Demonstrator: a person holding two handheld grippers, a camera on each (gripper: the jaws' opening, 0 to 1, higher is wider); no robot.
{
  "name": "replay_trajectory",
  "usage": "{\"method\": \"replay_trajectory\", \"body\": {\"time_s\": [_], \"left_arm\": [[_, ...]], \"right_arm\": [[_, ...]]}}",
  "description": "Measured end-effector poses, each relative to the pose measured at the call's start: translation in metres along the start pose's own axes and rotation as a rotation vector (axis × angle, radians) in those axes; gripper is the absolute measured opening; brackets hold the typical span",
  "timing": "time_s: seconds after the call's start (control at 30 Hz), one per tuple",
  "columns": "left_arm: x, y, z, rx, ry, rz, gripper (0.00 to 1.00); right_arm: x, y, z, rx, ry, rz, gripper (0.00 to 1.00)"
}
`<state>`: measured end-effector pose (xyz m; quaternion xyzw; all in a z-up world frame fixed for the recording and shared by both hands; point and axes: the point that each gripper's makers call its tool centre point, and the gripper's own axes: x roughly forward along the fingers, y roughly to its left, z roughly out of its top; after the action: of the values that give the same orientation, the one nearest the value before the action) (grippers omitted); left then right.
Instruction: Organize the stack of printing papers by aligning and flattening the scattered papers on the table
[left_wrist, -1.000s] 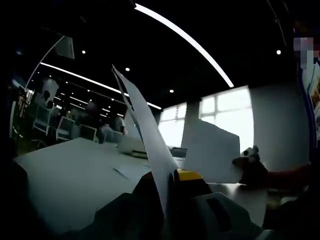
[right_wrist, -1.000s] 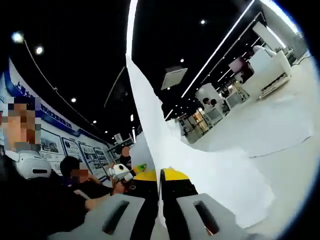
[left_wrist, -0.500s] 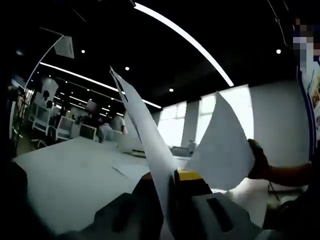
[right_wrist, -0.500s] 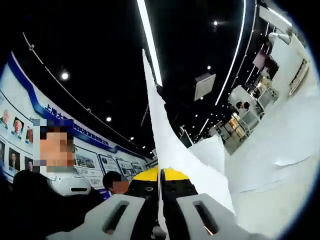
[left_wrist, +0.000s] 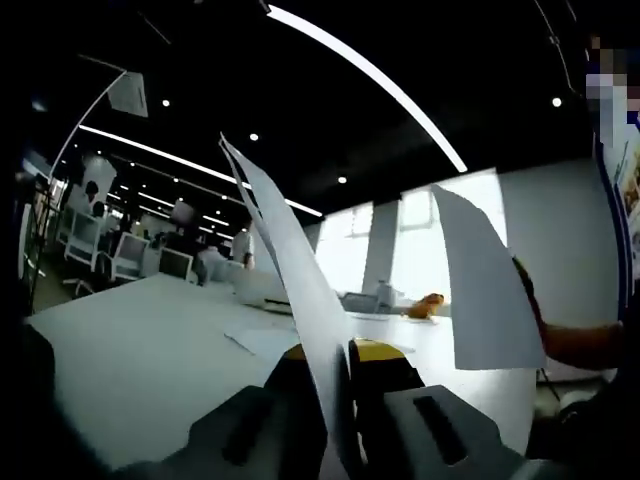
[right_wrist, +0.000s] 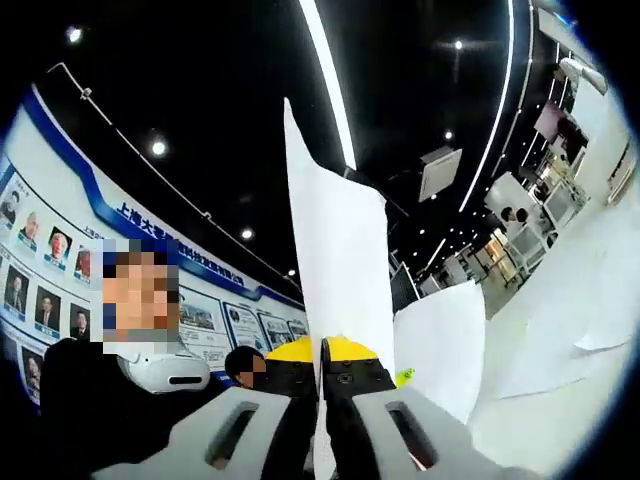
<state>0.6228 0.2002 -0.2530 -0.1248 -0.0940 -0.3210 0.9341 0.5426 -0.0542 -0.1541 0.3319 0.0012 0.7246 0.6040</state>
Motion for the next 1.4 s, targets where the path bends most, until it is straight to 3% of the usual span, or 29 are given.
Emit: {"method": "replay_trajectory", "body": {"time_s": [0.2,0.77,0.93,1.27,1.4], "left_arm": [[0.0,0.0,0.0,0.0,-0.001,-0.001,0.09],[0.0,-0.001,0.0,0.0,-0.002,-0.003,0.09],[0.0,-0.001,0.0,-0.001,-0.001,-0.003,0.09],[0.0,0.0,0.0,-0.012,-0.003,0.0,0.09],[-0.004,0.003,0.006,-0.058,-0.038,-0.001,0.09]], "right_arm": [[0.002,-0.001,-0.015,0.046,0.063,0.01,0.0],[-0.012,-0.091,-0.086,0.135,0.271,-0.336,0.0],[-0.014,-0.092,-0.086,0.144,0.275,-0.342,0.0],[-0.021,-0.107,-0.109,0.116,0.395,-0.427,0.0],[-0.025,-0.11,-0.111,0.108,0.417,-0.436,0.0]]}}
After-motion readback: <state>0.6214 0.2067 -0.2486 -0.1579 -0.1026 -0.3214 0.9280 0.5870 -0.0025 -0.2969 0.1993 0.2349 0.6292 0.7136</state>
